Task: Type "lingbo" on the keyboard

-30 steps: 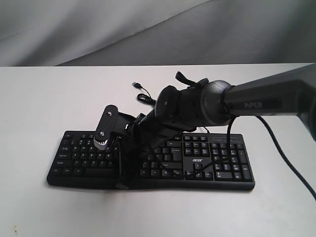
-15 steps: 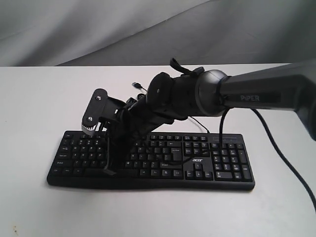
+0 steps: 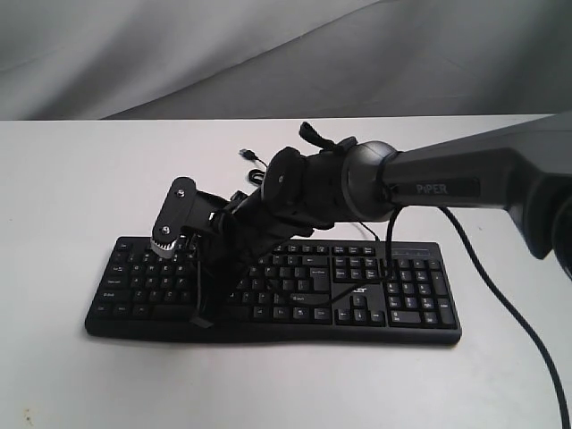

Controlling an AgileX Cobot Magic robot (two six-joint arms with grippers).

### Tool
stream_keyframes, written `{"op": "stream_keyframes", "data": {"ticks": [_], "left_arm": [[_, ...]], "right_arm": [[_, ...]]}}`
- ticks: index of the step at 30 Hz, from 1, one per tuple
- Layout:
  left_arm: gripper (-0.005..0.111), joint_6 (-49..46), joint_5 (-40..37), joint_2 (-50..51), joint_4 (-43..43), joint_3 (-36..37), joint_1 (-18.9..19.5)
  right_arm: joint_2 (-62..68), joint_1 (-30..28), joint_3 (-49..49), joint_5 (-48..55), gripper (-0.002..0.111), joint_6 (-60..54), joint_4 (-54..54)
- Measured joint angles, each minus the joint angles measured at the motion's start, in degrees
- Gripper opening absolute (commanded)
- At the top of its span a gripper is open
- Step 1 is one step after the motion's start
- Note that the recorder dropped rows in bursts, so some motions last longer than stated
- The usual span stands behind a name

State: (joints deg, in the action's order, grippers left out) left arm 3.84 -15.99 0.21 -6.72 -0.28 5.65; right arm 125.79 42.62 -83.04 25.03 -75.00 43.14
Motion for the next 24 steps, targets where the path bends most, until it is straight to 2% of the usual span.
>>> {"op": "stream_keyframes", "data": {"ticks": [24], "left_arm": [[0.001, 0.0, 0.0, 0.0, 0.0, 0.0, 0.0]], "right_arm": [[1.5, 0.0, -2.1, -0.1, 0.000, 0.2, -0.1]]}}
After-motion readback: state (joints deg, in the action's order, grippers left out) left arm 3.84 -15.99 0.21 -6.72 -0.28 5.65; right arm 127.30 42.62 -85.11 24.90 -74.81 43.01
